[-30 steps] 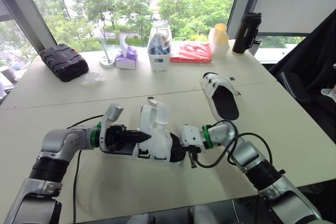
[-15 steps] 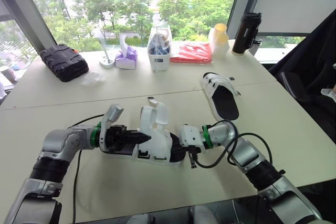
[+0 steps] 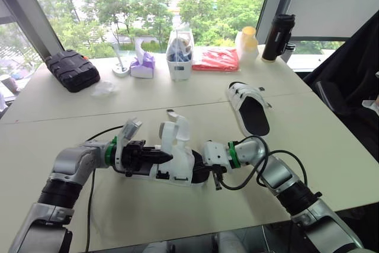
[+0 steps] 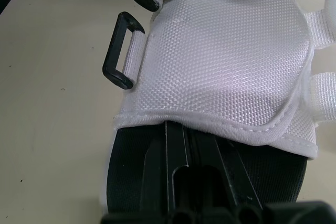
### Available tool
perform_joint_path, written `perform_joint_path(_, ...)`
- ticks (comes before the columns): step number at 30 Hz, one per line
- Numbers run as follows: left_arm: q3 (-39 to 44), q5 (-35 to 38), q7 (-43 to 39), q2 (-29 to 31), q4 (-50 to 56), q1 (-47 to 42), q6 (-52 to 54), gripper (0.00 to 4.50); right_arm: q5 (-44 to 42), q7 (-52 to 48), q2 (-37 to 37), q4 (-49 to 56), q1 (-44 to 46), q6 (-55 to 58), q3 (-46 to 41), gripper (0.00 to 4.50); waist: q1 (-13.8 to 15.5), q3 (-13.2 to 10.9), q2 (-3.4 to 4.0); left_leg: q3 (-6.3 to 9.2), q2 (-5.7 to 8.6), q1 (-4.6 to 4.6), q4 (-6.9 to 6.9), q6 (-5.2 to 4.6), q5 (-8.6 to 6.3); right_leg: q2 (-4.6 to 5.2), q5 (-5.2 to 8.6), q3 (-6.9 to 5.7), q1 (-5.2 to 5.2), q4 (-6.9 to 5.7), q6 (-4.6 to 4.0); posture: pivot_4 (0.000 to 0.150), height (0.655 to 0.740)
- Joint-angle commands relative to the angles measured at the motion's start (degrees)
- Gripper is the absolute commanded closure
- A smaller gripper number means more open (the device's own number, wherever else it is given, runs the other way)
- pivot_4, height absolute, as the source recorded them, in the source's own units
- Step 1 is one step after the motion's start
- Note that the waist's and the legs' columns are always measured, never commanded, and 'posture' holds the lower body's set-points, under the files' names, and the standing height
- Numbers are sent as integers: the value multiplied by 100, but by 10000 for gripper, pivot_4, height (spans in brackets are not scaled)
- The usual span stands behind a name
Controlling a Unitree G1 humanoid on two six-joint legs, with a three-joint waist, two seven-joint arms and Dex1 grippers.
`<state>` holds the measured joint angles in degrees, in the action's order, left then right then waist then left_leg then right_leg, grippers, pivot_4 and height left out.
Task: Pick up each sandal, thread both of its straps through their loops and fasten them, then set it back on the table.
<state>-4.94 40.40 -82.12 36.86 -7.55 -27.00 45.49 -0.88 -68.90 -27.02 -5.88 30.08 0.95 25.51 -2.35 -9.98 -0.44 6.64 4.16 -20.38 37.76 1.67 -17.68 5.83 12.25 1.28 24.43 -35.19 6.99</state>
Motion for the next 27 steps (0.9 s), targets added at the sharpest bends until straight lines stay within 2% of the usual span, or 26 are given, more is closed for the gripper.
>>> perform_joint_path(1,128,26,-56,-64,303,85,-262,44399,173,-31,-39,-35,-125,124,184,45000,0,0,0,0,0,0,0,0,0,0,0,0,0,0,0,1500,7400)
perform_joint_path(12,194,-106,-133,66,689,582,-821,44399,176,-33,-45,-30,-129,133,180,45000,5,0,0,0,-3,0,0,0,0,0,0,0,-1,0,0,1500,7400)
perform_joint_path(27,155,-846,-336,35,355,1045,-2496,44399,186,-23,-28,-67,-120,105,202,45000,-4,0,1,-1,-3,1,-1,0,0,0,0,0,0,0,-1,1500,7400)
